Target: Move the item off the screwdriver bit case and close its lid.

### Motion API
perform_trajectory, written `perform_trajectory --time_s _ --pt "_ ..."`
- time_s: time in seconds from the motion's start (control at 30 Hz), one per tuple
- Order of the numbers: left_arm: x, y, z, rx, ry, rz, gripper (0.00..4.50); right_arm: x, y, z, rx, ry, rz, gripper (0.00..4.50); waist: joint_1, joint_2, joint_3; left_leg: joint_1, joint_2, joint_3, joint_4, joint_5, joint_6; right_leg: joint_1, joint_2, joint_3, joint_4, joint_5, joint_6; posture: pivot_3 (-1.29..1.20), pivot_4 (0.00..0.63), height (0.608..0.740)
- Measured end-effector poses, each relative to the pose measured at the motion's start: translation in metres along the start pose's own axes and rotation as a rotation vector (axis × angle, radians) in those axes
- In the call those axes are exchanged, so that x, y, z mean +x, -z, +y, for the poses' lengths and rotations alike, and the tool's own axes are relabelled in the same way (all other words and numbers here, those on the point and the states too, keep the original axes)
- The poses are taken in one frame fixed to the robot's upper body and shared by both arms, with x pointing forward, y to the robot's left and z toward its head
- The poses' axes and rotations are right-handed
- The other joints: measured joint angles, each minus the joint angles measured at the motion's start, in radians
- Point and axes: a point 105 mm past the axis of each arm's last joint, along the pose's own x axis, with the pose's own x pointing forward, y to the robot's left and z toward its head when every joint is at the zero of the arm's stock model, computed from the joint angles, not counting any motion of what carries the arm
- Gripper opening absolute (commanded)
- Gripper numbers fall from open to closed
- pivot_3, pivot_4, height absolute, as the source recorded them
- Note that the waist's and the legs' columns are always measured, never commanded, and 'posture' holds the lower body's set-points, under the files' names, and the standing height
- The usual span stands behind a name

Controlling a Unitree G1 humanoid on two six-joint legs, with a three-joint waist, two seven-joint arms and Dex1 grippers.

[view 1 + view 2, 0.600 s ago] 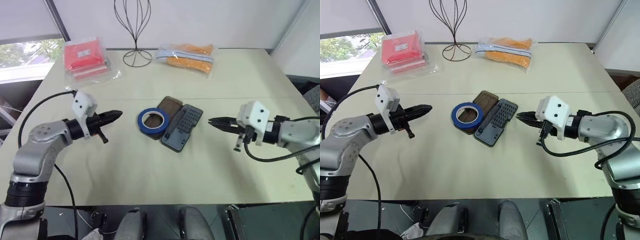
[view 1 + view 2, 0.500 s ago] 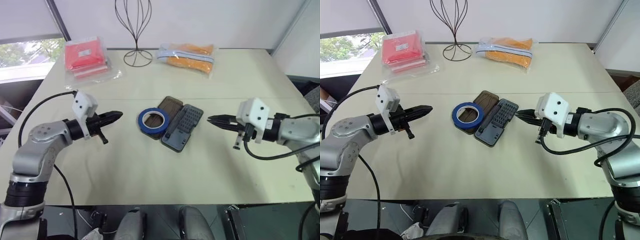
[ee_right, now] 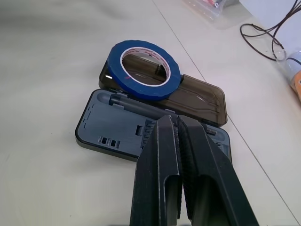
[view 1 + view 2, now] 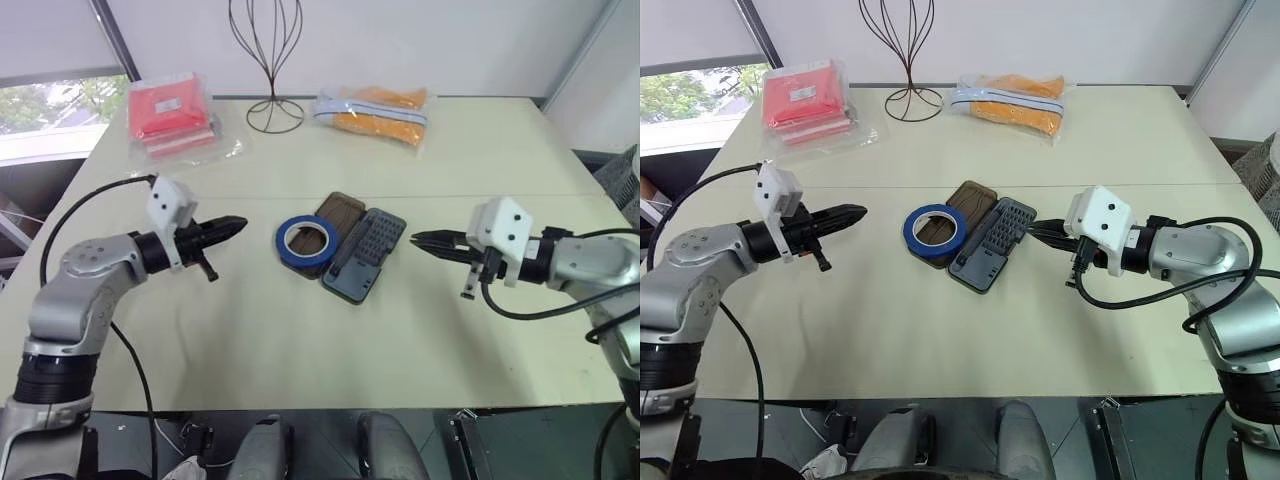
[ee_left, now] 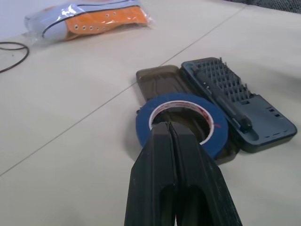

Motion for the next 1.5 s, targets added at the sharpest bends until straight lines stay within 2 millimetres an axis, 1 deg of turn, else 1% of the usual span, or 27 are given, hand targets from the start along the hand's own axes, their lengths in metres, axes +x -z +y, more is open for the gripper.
perform_trajectory --time_s 0.33,0.4,0.43,0.53,0.57,0.63,0.67,0.8,0.9,1.0,1.03,1.13,1.3,1.5 --pt "0.008 0.015 0.0 -0.043 0.019 0.032 0.0 0.0 -0.002 -0.001 -0.009 0.014 -0.005 0.16 0.0 0.0 0.0 0.0 0.0 0.0 0.0 0.0 0.0 0.0 0.0 0.0 0.0 0.0 0.0 0.0 0.15 0.74" --pt "0.011 0.014 0.001 -0.054 0.02 0.02 0.56 0.0 -0.004 0.0 -0.014 0.014 -0.007 0.0 0.0 0.0 0.0 0.0 0.0 0.0 0.0 0.0 0.0 0.0 0.0 0.0 0.0 0.0 0.0 0.0 0.15 0.74" --pt "0.013 0.013 0.002 -0.058 0.02 0.014 0.82 0.001 -0.004 0.0 -0.015 0.015 -0.008 0.0 0.001 0.0 0.0 0.0 0.0 0.0 0.0 0.0 0.0 0.0 0.0 0.0 0.0 0.0 0.0 0.0 0.15 0.74" --pt "0.019 0.012 0.004 -0.085 0.021 -0.005 2.28 0.001 -0.005 0.0 -0.016 0.022 -0.008 0.0 0.001 0.0 0.0 0.0 0.0 0.0 0.0 0.0 0.0 0.0 0.0 0.0 0.0 0.0 0.0 0.0 0.15 0.74" --pt "0.023 0.013 0.004 -0.098 0.021 -0.01 2.9 0.001 -0.005 0.0 -0.015 0.026 -0.007 0.0 0.001 0.0 0.0 0.0 0.0 0.0 0.0 0.0 0.0 0.0 0.0 0.0 0.0 0.0 0.0 0.0 0.15 0.74" --pt "0.031 0.02 0.004 -0.118 0.025 0.005 3.84 0.001 -0.005 0.0 -0.017 0.029 -0.009 0.0 0.001 0.0 0.0 0.0 0.0 0.0 0.001 0.0 0.0 0.0 0.0 0.0 0.0 0.0 0.0 0.0 0.15 0.74" --pt "0.035 0.025 0.004 -0.132 0.026 0.016 4.42 0.001 -0.005 0.0 -0.019 0.031 -0.009 0.0 0.001 0.0 0.0 0.0 -0.001 0.0 0.001 0.0 0.0 0.0 0.0 0.0 0.0 0.0 0.0 0.0 0.15 0.74" --pt "0.05 0.038 0.007 -0.181 0.012 0.05 4.47 0.002 -0.005 0.0 -0.019 0.045 -0.008 0.0 0.001 0.0 0.0 0.0 -0.001 0.0 0.001 0.0 0.0 0.0 0.0 0.0 0.001 0.0 0.0 0.0 0.15 0.74" --pt "0.064 0.044 0.013 -0.206 -0.042 0.064 4.47 0.004 -0.004 0.0 -0.012 0.057 -0.018 0.0 0.001 -0.001 0.0 -0.001 -0.001 0.0 0.001 0.0 0.0 0.0 0.0 0.0 0.001 0.0 0.0 0.0 0.15 0.74" --pt "0.08 0.045 0.013 -0.227 -0.078 0.078 4.47 0.005 -0.003 0.001 -0.007 0.065 -0.017 0.0 0.002 -0.001 0.0 -0.001 -0.001 0.0 0.001 0.0 0.0 0.0 0.0 0.0 0.001 0.0 0.0 0.0 0.15 0.74" --pt "0.087 0.044 0.011 -0.234 -0.09 0.081 4.47 0.005 -0.004 0.003 -0.009 0.065 -0.02 0.0 0.004 -0.001 0.0 -0.001 -0.001 0.0 0.001 0.0 0.0 0.0 0.0 0.0 0.001 0.0 0.0 0.0 0.15 0.74" --pt "0.101 0.041 0.008 -0.242 -0.116 0.089 4.47 0.005 -0.005 0.007 -0.018 0.063 -0.022 0.0 0.003 -0.001 0.0 -0.001 -0.001 0.0 0.002 0.0 0.0 0.0 0.0 0.0 0.001 0.0 0.0 0.0 0.15 0.74" --pt "0.112 0.041 0.003 -0.262 -0.137 0.116 4.47 0.005 -0.001 0.009 -0.004 0.066 -0.008 0.0 -0.001 -0.001 0.0 -0.001 -0.001 0.0 0.002 0.0 0.0 0.0 0.0 0.0 0.001 0.0 0.0 0.0 0.15 0.74" --pt "0.115 0.053 0.0 -0.279 -0.163 0.198 4.47 0.005 -0.001 0.009 -0.008 0.073 -0.007 0.0 0.001 -0.001 0.0 -0.001 -0.001 0.0 0.002 0.0 0.0 0.0 0.0 0.0 0.001 0.0 0.0 0.0 0.15 0.74"
